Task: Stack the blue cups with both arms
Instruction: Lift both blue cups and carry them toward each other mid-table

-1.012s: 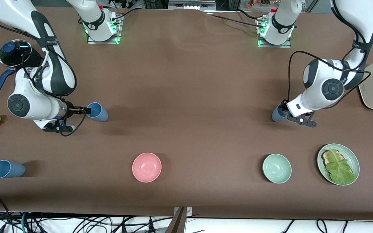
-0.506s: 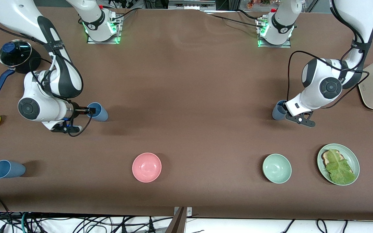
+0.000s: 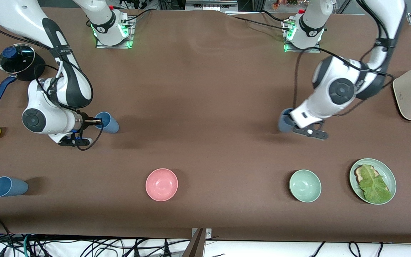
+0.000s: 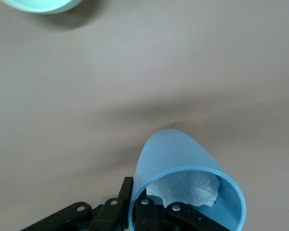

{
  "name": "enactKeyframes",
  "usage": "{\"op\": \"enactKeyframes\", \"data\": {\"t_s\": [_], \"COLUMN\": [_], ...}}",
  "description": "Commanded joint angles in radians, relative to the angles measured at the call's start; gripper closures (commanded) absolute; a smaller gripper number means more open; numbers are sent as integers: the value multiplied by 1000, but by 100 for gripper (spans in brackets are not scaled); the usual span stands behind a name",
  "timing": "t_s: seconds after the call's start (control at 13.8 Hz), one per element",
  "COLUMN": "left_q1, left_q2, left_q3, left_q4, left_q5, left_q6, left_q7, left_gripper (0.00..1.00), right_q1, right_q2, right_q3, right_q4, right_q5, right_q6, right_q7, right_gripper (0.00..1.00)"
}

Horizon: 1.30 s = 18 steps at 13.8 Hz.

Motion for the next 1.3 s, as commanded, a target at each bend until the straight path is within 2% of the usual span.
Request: {"op": "enactKeyframes", "data": {"t_s": [0.0,0.22,0.36,0.51,0.58,0.65,0.8,0.94,1.08,1.23], "left_q1": [-46,-194,-235,-237,-235,-231,-220,-214,-184,-156], "left_q2": [80,175,225,242,242,236,204,156,133,130], "left_q3": [-62,-61,-61,-61,-61,-61,-59,-55,-55,-50], "left_q4": [88,138,139,139,139,139,140,181,272,362], "left_q5": [-39,-43,-32,-32,-32,-32,-32,-32,-26,-15], "left_q6": [-22,42,128,156,151,142,93,-29,-201,-351], "left_q7": [-182,-411,-492,-499,-500,-502,-499,-493,-473,-381], "left_gripper": [100,100,100,100,77,1,0,0,0,0], "right_q1": [0,21,55,131,164,202,268,340,421,507], "right_q2": [0,25,76,113,122,125,148,174,202,219], "right_q3": [10,19,19,22,24,25,25,25,25,24], "right_q4": [7,151,285,389,406,426,487,558,633,681], "right_q5": [1,5,6,53,76,98,120,123,172,173], "right_q6": [-8,-89,-204,-261,-263,-262,-263,-263,-258,-249], "right_q7": [-3,5,51,188,251,313,443,561,717,813], "right_gripper": [100,100,100,100,100,100,100,100,100,100]}}
